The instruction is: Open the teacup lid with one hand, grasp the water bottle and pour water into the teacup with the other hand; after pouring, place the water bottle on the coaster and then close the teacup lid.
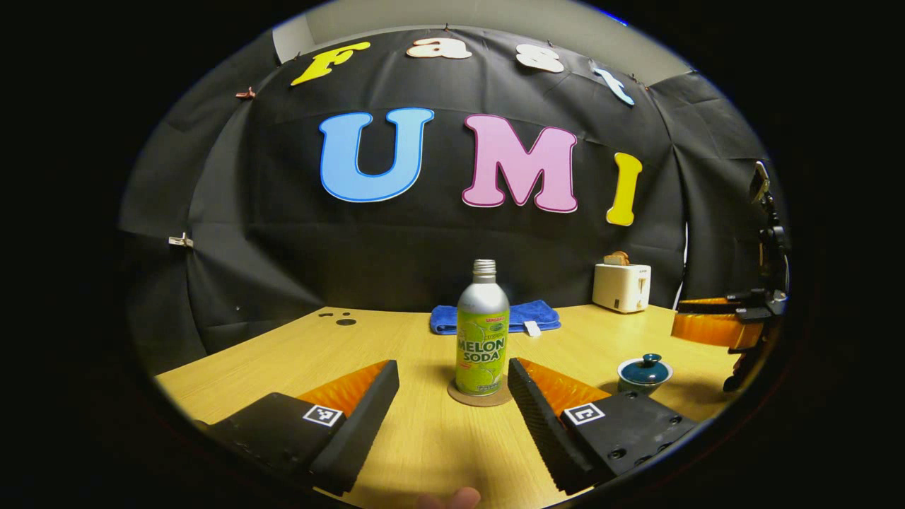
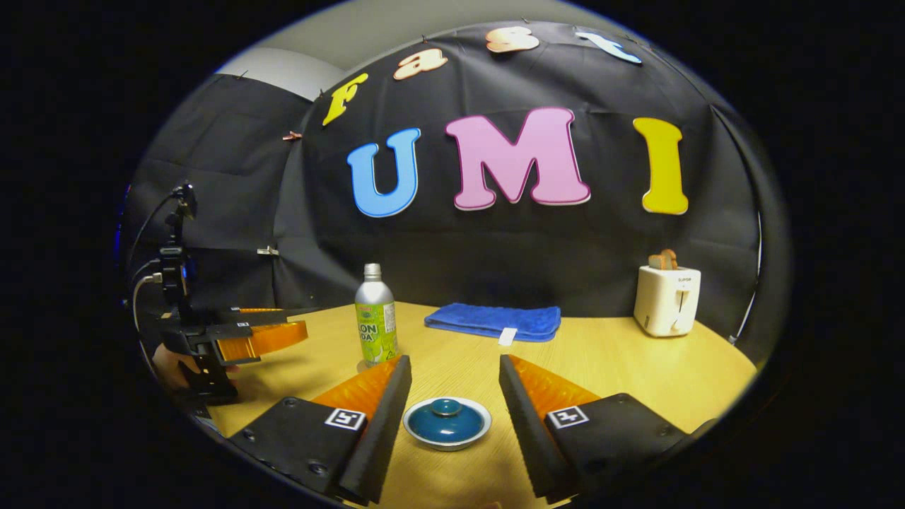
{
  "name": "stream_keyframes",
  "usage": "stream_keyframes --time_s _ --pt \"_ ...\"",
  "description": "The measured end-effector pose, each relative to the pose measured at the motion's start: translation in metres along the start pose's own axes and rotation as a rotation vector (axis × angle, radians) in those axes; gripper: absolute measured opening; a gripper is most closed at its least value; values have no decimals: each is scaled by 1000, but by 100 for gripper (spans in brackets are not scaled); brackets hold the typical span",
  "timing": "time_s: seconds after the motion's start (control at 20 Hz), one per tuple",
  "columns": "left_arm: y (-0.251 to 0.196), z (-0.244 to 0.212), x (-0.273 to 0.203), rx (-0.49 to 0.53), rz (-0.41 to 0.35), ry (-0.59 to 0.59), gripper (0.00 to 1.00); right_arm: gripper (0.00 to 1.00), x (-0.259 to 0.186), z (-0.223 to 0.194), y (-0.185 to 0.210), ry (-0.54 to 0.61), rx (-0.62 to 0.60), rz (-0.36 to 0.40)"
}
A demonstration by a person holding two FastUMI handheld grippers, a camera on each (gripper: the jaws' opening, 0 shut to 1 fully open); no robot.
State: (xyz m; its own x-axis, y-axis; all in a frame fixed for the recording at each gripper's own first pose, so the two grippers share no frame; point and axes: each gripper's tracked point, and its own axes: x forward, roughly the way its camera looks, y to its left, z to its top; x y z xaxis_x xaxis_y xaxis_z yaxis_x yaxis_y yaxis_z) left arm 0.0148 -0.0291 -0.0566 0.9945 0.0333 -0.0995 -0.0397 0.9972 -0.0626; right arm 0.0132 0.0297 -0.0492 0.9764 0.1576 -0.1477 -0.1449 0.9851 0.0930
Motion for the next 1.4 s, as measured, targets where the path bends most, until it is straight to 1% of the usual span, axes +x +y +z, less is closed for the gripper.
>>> stream_keyframes --time_s 0.15,0.3,0.45,0.7,1.4 --pt "-10 3 -4 7 -17 -2 98 90 -24 19 -10 -48 -28 -21" --pt "-20 16 -11 25 -32 -30 98 96 -41 38 -21 -93 -26 -41" --pt "-28 22 -15 42 -44 -49 98 96 -49 50 -33 -123 -24 -69" --pt "-27 21 -15 30 -43 -45 98 96 -50 48 -40 -112 -13 -83" --pt "-23 16 -12 30 -35 -36 98 96 -47 43 -37 -96 -18 -77"
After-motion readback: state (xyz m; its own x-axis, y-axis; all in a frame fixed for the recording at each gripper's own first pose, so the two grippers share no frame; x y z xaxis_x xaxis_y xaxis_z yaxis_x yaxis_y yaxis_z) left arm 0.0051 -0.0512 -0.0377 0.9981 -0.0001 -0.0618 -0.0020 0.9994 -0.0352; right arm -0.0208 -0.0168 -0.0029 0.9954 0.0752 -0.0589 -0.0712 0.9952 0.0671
